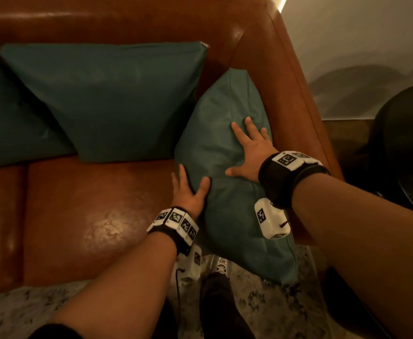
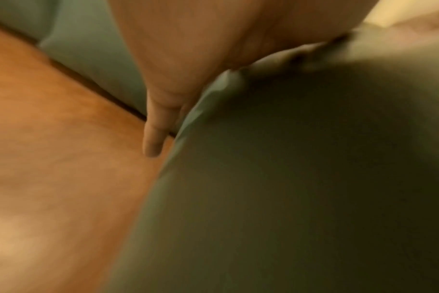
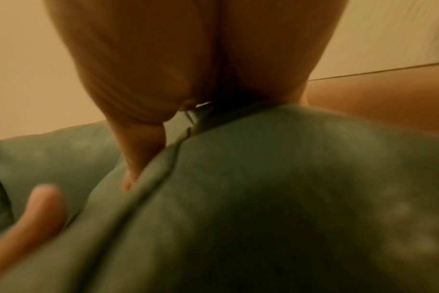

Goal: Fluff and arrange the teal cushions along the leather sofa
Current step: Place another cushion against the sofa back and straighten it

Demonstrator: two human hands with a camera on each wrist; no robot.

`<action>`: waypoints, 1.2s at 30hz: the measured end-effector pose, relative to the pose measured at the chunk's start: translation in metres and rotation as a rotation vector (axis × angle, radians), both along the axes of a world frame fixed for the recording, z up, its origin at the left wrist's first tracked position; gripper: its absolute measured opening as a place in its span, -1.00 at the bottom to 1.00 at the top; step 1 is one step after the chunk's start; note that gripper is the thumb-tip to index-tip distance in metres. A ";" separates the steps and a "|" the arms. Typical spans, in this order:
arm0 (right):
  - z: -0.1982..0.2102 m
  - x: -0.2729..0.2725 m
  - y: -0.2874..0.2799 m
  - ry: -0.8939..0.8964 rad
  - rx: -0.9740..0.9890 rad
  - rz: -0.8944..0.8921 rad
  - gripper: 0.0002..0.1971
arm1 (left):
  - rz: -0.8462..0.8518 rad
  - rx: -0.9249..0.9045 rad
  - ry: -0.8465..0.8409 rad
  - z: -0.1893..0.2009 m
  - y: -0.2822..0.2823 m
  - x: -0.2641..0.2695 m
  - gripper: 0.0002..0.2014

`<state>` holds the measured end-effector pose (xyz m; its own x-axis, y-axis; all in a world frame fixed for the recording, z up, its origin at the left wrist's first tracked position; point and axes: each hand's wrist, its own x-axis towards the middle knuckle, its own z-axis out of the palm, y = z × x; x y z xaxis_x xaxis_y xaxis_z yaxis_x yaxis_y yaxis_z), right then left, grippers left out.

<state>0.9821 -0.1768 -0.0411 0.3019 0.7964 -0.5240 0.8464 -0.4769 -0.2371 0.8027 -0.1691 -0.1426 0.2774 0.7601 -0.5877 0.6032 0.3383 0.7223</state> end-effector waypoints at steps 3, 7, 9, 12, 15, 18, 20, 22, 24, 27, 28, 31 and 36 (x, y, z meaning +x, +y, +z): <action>-0.007 -0.004 -0.002 -0.001 0.025 -0.019 0.12 | 0.014 0.021 -0.011 0.001 0.018 0.028 -0.11; -0.013 -0.001 -0.009 -0.043 0.037 -0.040 0.08 | -0.040 -0.012 0.097 0.000 0.014 0.053 -0.12; -0.014 -0.002 -0.012 -0.043 0.031 -0.066 0.09 | -0.075 -0.005 0.110 0.003 0.017 0.044 -0.07; -0.012 -0.006 -0.014 -0.043 0.020 -0.138 0.21 | -0.175 0.247 0.178 0.027 0.033 0.031 -0.08; -0.010 -0.009 -0.019 -0.004 0.022 -0.287 0.36 | -0.539 0.672 0.294 0.066 0.062 0.047 -0.15; -0.011 -0.008 -0.024 0.033 -0.013 -0.365 0.46 | -1.165 0.895 0.332 0.097 0.101 0.083 0.03; -0.011 -0.006 -0.026 0.039 -0.038 -0.401 0.48 | -1.565 0.937 0.426 0.104 0.124 0.104 0.30; -0.008 -0.006 -0.024 0.040 -0.058 -0.422 0.46 | -1.742 0.991 0.557 0.102 0.142 0.117 0.43; -0.006 -0.007 -0.020 0.045 -0.074 -0.443 0.43 | -1.745 1.003 0.627 0.096 0.156 0.124 0.48; -0.004 -0.007 -0.017 0.079 -0.135 -0.509 0.39 | -1.648 0.928 0.707 0.090 0.175 0.124 0.50; -0.003 -0.008 -0.016 0.090 -0.165 -0.520 0.39 | -1.602 0.892 0.715 0.090 0.184 0.120 0.49; 0.009 -0.005 -0.002 0.053 -0.239 -0.473 0.38 | -1.483 0.838 0.685 0.094 0.204 0.105 0.40; 0.055 -0.013 0.082 -0.095 -0.054 -0.175 0.15 | -1.167 0.830 0.618 0.124 0.245 0.040 0.20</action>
<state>0.9689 -0.0950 0.0138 0.4836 0.6987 -0.5272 0.7667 -0.6287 -0.1300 0.8430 0.0755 -0.0185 0.8065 0.4619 -0.3691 0.5012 -0.8652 0.0123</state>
